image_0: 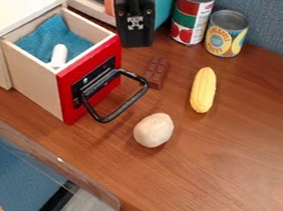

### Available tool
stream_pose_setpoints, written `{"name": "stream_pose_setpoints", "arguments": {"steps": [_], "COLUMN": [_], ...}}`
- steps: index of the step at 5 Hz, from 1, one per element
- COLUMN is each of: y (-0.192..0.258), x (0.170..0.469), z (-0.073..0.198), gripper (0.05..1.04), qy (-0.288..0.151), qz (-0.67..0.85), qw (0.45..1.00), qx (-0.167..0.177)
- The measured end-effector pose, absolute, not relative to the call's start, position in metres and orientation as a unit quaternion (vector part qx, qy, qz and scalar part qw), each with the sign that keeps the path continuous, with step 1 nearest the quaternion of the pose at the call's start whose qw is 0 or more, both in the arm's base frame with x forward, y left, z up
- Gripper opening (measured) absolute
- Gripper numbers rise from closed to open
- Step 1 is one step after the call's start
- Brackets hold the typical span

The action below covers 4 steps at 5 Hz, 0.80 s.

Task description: Close the drawer.

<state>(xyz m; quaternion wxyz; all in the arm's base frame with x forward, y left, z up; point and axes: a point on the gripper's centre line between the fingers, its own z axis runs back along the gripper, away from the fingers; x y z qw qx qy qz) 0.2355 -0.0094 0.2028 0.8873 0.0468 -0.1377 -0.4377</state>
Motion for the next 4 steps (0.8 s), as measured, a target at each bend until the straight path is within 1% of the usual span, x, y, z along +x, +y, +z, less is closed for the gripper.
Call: {"name": "stream_pose_setpoints", "arguments": {"steps": [1, 2, 3, 4], "y": [-0.010, 0.007, 0.007, 0.014], "x": [0.233, 0.211, 0.196, 0.194], "z": [0.197, 0.193, 0.184, 0.173], "gripper": [0.999, 0.999, 0.999, 0.999], "qy": [-0.130, -0.133, -0.131, -0.149], "qz": [-0.445, -0.475, -0.538, -0.581], "qw": [0.885, 0.868, 0.829, 0.796], "qx": [0.040, 0.052, 0.080, 0.080]}}
